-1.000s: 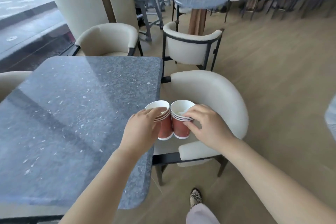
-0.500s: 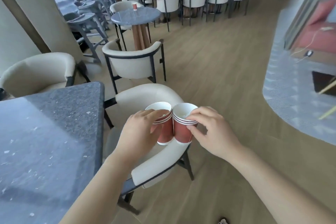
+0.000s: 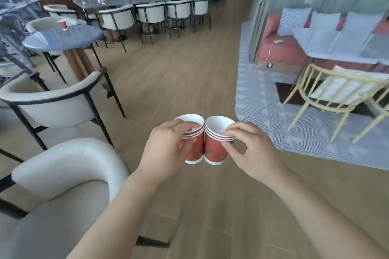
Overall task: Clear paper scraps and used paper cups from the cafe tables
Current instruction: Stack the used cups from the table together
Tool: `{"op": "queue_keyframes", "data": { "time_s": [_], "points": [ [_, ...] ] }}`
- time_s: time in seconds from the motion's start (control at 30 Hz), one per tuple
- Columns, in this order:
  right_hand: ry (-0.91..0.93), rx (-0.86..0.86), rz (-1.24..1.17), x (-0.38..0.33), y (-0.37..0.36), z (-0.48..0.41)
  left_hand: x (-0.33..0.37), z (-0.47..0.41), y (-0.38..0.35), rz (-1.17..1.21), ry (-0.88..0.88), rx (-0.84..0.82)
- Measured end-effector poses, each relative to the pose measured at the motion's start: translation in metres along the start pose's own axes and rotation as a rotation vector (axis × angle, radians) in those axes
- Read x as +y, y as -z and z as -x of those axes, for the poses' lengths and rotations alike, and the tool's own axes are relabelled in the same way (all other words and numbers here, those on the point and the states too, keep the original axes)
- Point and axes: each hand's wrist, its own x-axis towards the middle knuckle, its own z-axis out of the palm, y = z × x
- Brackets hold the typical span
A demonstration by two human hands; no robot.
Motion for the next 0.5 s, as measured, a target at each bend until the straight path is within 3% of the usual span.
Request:
{"op": "queue_keyframes", "data": {
  "time_s": [0.23, 0.5],
  "points": [
    [0.004, -0.005, -0.019, 0.060, -0.016, -0.048, -0.025, -0.060, -0.035, -0.021, 0.038, -0.024],
    [-0.001, -0.091, -0.024, 0.116, -0.070, -0.156, -0.111, -0.156, -0.066, -0.006, 0.110, -0.042]
  ]
}}
